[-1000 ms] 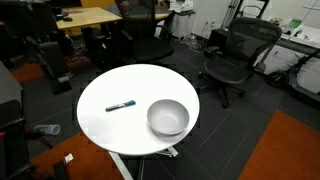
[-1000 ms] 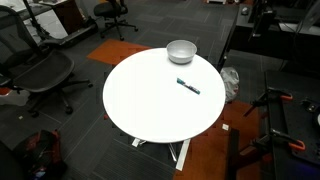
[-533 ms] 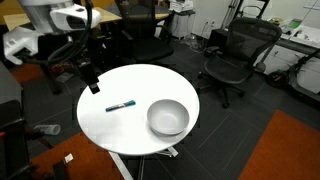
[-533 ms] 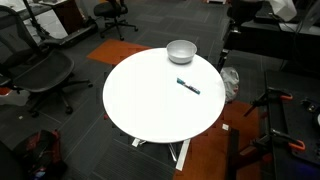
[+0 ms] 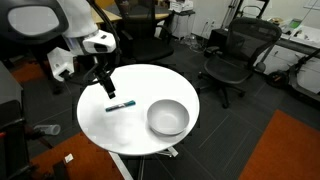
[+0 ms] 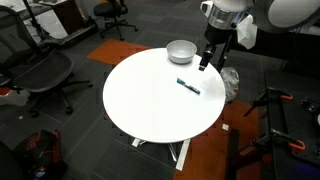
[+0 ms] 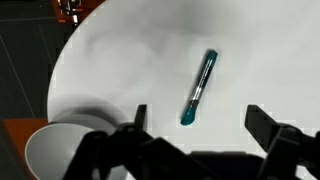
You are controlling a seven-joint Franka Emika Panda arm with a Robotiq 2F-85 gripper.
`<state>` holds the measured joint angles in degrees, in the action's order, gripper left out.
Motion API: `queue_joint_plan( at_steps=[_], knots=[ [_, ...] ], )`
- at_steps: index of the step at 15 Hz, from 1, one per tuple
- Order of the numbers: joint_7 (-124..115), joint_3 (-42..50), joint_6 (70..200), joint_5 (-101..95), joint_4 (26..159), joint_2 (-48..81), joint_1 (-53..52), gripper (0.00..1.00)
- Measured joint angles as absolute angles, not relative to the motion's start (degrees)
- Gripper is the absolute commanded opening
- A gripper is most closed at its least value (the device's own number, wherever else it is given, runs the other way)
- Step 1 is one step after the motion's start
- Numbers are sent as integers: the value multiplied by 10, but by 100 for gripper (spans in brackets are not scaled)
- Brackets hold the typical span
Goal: Put the marker in the white bowl then remove it and put it on the table
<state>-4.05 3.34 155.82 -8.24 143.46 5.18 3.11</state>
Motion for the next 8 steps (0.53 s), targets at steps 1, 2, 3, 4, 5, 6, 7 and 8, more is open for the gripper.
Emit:
queue_joint_plan(
  at_steps=[1, 2, 3, 4, 5, 6, 7, 8],
  knots=[
    [-59, 34, 1561, -90, 1422, 71, 28, 100],
    [-77, 34, 1561, -100, 1410, 89, 24, 100],
    [-94, 36, 1561, -107, 1397, 106, 19, 100],
    [-105, 38, 1561, -110, 1384, 123, 14, 100],
    [-112, 39, 1561, -110, 1372, 138, 10, 100],
    [-116, 40, 1561, -109, 1359, 154, 7, 100],
    [-117, 41, 1561, -108, 1348, 168, 4, 100],
    [-117, 42, 1561, -106, 1338, 182, 2, 100]
  ],
)
